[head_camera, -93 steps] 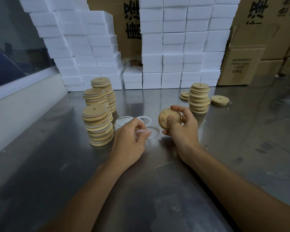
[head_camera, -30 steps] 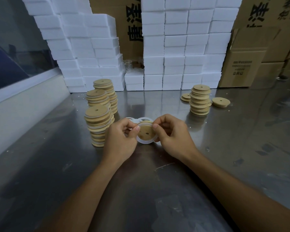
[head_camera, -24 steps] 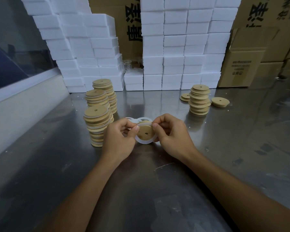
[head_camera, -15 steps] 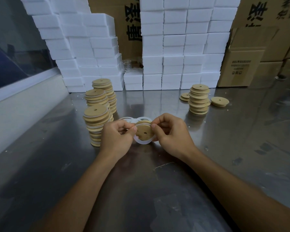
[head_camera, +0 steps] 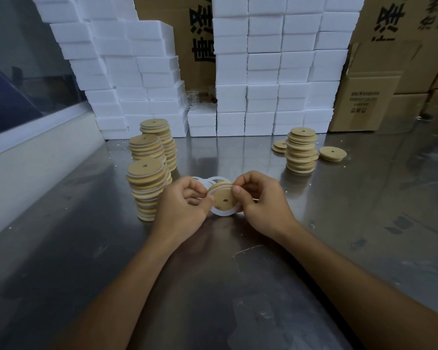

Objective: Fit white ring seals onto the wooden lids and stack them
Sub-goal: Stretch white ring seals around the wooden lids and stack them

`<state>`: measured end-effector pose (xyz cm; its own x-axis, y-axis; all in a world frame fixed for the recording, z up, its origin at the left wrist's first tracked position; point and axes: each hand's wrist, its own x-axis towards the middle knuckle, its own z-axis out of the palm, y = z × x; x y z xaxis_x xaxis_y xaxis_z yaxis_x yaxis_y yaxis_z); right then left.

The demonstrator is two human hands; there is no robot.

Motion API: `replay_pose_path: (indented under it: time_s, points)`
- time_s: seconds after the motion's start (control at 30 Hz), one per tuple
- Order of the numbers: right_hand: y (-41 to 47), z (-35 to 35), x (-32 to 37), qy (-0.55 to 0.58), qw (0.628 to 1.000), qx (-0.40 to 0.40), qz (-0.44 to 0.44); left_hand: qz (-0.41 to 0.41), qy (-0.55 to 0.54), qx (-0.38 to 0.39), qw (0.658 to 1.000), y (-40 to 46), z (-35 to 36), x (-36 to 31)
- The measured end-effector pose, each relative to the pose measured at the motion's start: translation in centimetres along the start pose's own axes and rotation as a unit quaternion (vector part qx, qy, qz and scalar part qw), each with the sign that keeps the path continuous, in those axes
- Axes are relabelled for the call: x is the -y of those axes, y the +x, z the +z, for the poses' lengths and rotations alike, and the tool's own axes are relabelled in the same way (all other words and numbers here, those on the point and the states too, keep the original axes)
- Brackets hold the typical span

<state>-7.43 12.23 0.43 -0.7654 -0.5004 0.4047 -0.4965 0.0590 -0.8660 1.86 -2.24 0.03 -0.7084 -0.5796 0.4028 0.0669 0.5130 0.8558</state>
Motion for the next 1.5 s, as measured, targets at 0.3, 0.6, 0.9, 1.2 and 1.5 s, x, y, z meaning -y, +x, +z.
replay_pose_path:
  time_s: [0.3, 0.6, 0.9, 1.2, 1.5]
  points:
    - [-0.3, -0.2, 0.7, -0.052, 0.992, 0.073, -0.087, 0.122, 0.194, 0.080, 0.970, -0.7, 0.4, -0.6]
    - [-0.5, -0.2, 1.4, 0.136, 0.990, 0.039, -0.009, 0.107, 0.024, 0.038, 0.993, -0.9, 0.9, -1.2]
    - [0.0, -1.0, 1.0, 0.116, 0.990, 0.085, 0.002, 0.110, 0.032, 0.054, 0.992, -0.9, 0.6, -0.6]
    - [-0.2, -1.0, 1.5, 0.176, 0.983, 0.041, 0.036, 0.213, 0.047, -0.001, 0.976, -1.1, 0.9, -1.5]
    - [-0.4, -0.2, 1.6, 0.297, 0.942, 0.051, 0.147, 0.180, -0.029, -0.047, 0.982, -1.3, 1.4, -1.5]
